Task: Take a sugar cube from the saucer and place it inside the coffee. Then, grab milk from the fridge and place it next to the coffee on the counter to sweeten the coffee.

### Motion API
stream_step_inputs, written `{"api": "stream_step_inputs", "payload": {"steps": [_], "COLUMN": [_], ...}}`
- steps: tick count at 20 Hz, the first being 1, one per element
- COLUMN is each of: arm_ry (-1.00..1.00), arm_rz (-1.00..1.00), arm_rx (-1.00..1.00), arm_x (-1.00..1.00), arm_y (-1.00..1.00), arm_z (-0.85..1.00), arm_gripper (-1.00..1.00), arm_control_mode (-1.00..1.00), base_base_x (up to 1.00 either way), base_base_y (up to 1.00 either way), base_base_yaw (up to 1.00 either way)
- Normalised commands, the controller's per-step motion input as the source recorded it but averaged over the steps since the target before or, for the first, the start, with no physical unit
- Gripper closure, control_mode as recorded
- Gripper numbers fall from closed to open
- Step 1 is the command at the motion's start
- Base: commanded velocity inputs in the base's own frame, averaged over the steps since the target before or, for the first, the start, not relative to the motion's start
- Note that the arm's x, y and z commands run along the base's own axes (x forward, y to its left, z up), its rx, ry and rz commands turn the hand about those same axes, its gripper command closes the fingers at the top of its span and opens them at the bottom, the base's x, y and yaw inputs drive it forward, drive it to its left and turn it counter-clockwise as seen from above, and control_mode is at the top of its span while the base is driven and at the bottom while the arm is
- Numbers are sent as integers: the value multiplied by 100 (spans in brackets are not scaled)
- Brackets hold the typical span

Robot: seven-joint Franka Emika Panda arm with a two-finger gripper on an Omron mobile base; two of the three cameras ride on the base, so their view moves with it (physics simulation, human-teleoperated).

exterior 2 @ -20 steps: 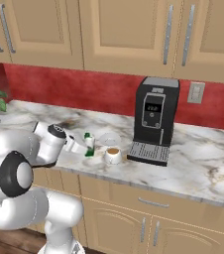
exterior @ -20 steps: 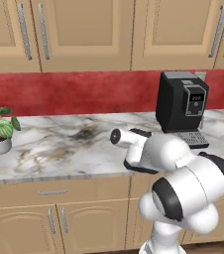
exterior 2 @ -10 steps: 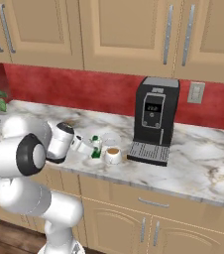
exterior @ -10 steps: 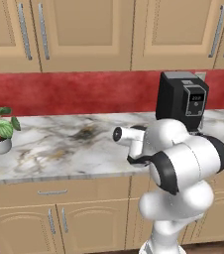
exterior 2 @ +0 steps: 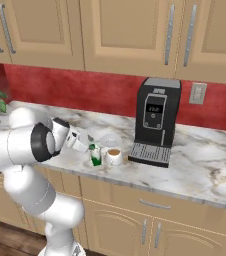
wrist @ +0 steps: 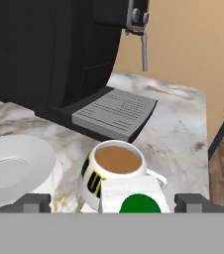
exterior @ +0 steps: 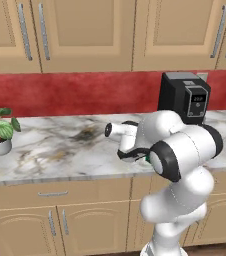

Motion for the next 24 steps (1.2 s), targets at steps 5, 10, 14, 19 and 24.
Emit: {"api": "stream_step_inputs", "payload": {"steps": [5,10,14,19,24], "arm_ry": [-17,-26,-50,-58,-66], "arm_rz": [-3,-6,0,0,0], "arm_rx": [-5,-2,0,0,0], "arm_x": [-36,-80,-100,-100,-100], "arm_y": [64,29,-4,-37,-33], "arm_z": [50,65,86,70,71], "arm_gripper": [-100,-100,-100,-100,-100], "arm_control_mode": [-100,-100,-100,-100,-100], "base_base_x": [0,0,0,0,0], "base_base_y": [0,0,0,0,0], "base_base_yaw": [0,0,0,0,0]}}
